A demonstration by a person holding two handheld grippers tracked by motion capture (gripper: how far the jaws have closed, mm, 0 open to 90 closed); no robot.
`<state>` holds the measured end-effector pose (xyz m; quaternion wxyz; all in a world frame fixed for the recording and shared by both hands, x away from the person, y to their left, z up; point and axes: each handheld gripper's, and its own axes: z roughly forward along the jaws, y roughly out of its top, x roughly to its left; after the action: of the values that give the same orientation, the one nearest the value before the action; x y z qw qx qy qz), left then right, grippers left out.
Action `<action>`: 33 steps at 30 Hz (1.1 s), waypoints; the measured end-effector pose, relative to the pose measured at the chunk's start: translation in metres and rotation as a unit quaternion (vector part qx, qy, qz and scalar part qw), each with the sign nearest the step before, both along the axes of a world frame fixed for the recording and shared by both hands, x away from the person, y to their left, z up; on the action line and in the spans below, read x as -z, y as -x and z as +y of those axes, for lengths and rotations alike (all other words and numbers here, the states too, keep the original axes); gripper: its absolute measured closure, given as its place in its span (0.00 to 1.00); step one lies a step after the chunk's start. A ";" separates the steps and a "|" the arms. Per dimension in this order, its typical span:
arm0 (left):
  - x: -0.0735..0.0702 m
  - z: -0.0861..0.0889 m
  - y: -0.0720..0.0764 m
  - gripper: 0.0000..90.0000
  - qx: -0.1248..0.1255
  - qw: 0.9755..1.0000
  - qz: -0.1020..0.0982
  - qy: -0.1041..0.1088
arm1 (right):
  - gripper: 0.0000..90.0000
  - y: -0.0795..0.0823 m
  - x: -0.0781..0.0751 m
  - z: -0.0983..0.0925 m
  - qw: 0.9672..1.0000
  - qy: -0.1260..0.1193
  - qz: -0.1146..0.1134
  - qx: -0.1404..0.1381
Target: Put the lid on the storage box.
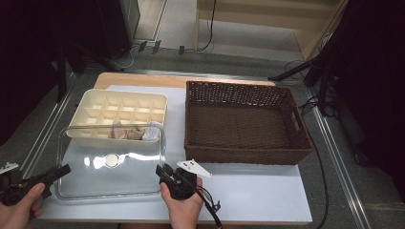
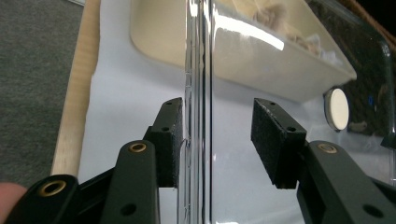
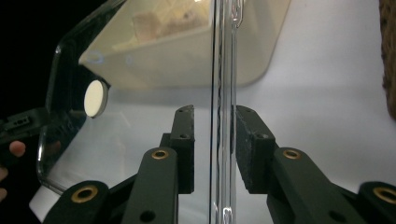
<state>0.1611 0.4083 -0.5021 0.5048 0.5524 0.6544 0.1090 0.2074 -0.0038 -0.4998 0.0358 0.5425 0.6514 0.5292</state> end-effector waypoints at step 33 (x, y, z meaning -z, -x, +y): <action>-0.024 0.014 -0.118 0.54 -0.065 0.998 -0.022 0.003 | 0.54 -0.067 -0.016 0.056 0.983 -0.036 -0.086 0.158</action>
<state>0.2787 0.4226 -0.4781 0.5121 0.5051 0.6780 0.1517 0.2739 0.0522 -0.4843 0.1546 0.5920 0.5326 0.5847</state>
